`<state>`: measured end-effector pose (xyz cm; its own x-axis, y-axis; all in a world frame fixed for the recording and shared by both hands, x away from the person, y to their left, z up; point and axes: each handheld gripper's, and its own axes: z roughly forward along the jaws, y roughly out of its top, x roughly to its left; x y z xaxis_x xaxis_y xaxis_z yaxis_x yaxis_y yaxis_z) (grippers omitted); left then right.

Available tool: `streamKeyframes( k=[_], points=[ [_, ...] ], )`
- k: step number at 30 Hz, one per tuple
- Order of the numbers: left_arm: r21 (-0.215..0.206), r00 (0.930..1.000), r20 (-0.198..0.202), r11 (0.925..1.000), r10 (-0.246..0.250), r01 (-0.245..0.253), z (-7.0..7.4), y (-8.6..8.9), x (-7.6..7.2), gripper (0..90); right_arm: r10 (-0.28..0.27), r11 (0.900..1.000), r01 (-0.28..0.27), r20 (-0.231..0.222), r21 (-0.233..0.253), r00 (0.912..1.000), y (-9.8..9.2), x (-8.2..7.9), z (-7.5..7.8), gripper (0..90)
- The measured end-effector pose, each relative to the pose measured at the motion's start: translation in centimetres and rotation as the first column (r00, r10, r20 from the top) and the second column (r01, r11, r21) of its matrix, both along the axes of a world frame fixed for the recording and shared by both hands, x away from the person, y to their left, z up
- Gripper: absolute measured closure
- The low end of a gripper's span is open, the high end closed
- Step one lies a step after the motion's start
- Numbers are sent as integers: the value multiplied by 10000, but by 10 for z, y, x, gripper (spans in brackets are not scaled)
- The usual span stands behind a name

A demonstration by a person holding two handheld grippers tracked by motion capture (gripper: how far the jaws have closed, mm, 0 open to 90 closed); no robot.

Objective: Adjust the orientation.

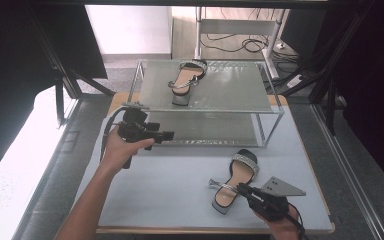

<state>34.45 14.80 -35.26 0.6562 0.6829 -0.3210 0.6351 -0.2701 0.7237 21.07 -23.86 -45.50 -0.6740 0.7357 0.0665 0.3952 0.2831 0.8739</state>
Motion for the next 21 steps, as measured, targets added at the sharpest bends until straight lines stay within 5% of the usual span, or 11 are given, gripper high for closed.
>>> streamKeyframes(
  k=[9,14,21],
  points=[
    [212,9982,485,9992,340,-351,-42,11,-27,303,947,9943,-955,-207,-466,9953,38,6,-3,893],
    [296,9994,239,9992,266,-273,-65,17,-38,301,1292,9883,-1319,-398,-763,9908,60,9,-7,893],
    [8,9994,-285,9998,179,-179,-99,24,-50,296,1559,9651,-1691,-798,-2000,9845,95,15,-25,892]
  ],
)
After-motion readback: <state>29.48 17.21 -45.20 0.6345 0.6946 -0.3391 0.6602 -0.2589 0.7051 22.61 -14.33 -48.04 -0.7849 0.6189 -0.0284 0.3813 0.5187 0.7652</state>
